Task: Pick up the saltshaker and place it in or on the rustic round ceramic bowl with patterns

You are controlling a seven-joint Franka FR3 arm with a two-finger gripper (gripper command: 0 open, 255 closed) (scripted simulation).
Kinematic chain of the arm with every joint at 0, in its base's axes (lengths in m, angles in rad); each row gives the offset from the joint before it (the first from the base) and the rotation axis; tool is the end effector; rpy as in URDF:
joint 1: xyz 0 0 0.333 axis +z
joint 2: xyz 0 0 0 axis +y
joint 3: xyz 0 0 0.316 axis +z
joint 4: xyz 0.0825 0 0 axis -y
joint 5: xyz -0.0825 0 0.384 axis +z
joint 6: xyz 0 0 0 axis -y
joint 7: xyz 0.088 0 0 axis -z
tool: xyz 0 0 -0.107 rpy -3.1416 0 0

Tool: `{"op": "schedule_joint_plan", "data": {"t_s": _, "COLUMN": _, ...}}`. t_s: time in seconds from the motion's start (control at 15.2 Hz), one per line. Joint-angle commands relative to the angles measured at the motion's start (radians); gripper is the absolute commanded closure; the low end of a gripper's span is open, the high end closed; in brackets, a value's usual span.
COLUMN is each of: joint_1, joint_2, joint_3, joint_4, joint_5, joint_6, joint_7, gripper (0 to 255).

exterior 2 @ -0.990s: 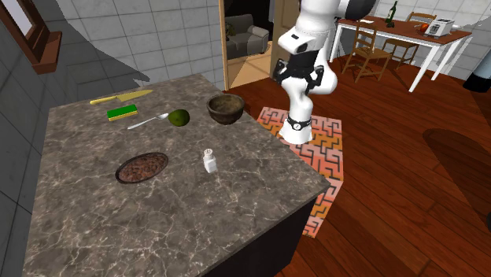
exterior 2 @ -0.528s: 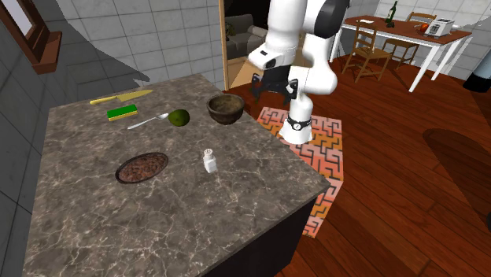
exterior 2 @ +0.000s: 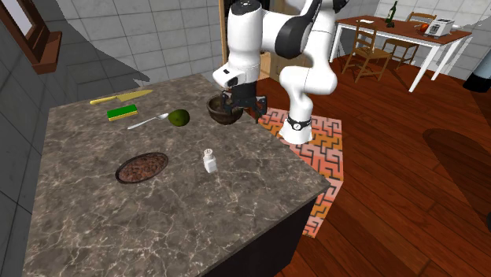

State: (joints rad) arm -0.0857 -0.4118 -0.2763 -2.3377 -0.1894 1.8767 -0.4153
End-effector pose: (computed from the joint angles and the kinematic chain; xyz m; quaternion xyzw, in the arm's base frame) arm 0.3887 -0.1699 0.4812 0.9965 0.0706 -0.0404 0.0213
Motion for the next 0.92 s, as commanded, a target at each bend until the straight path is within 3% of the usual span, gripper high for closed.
{"op": "schedule_joint_plan", "data": {"t_s": 0.0, "joint_1": -0.001, "joint_2": 0.068, "joint_3": -0.034, "joint_4": 0.021, "joint_5": 0.014, "joint_6": 0.06, "joint_7": -0.036, "gripper": 0}}
{"op": "schedule_joint_plan", "data": {"t_s": 0.33, "joint_1": -0.007, "joint_2": 0.25, "joint_3": -0.111, "joint_4": 0.12, "joint_5": 0.088, "joint_6": 0.162, "joint_7": -0.15, "gripper": 0}}
{"op": "schedule_joint_plan", "data": {"t_s": 0.66, "joint_1": -0.027, "joint_2": 0.444, "joint_3": -0.161, "joint_4": 0.249, "joint_5": 0.209, "joint_6": 0.226, "joint_7": -0.28, "gripper": 0}}
{"op": "schedule_joint_plan", "data": {"t_s": 0.86, "joint_1": -0.029, "joint_2": 0.461, "joint_3": -0.16, "joint_4": 0.226, "joint_5": 0.218, "joint_6": 0.265, "joint_7": -0.287, "gripper": 0}}
